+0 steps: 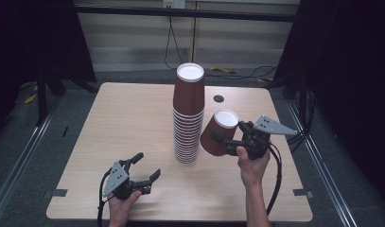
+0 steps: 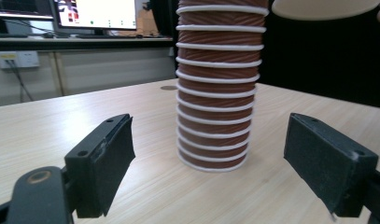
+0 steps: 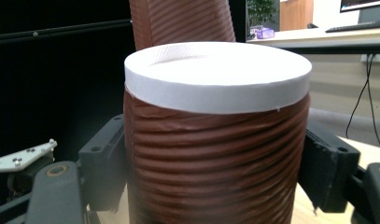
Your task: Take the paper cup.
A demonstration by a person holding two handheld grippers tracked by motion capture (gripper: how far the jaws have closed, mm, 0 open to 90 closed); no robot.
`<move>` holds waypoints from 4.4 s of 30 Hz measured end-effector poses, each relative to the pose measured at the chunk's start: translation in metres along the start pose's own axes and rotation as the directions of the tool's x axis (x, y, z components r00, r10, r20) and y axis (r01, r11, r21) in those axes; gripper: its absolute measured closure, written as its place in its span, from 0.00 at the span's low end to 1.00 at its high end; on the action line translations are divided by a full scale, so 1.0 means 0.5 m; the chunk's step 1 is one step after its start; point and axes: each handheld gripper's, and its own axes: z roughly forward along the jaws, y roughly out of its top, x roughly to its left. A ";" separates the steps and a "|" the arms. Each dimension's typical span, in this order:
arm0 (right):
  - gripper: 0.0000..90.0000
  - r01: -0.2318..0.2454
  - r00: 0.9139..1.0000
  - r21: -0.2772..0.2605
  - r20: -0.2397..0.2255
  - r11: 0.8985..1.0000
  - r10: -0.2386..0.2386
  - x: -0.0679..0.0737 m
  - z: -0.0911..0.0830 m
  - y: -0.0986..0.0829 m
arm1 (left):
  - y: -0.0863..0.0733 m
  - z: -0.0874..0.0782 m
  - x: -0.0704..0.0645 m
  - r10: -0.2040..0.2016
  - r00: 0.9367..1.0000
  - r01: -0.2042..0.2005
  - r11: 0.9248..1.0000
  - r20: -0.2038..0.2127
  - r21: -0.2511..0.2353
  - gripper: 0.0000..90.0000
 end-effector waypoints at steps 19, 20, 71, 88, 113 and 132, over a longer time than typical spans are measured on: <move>0.24 -0.015 0.996 0.053 -0.088 0.998 0.019 0.031 0.036 -0.075 | 0.026 0.020 -0.036 -0.003 0.993 0.000 1.000 0.120 0.027 0.18; 0.24 -0.018 0.995 0.055 -0.095 0.998 0.024 0.032 0.038 -0.079 | 0.027 0.022 -0.036 -0.002 0.992 -0.001 1.000 0.128 0.025 0.18; 0.24 -0.021 0.970 0.081 -0.239 0.996 0.040 0.078 0.105 -0.157 | 0.048 0.079 -0.080 -0.013 0.960 -0.016 0.995 0.278 0.100 0.11; 0.24 -0.008 0.959 0.101 -0.283 0.995 0.036 0.096 0.125 -0.168 | 0.051 0.105 -0.083 -0.035 0.953 -0.001 0.993 0.302 0.121 0.07; 0.15 -0.046 0.954 0.100 -0.291 0.994 0.074 0.082 0.115 -0.166 | 0.049 0.089 -0.063 -0.043 0.953 -0.004 0.988 0.301 0.153 0.14; 0.15 -0.028 0.967 0.143 -0.249 0.989 0.064 0.066 0.086 -0.168 | 0.056 0.067 -0.046 -0.015 0.966 -0.041 0.976 0.258 0.212 0.14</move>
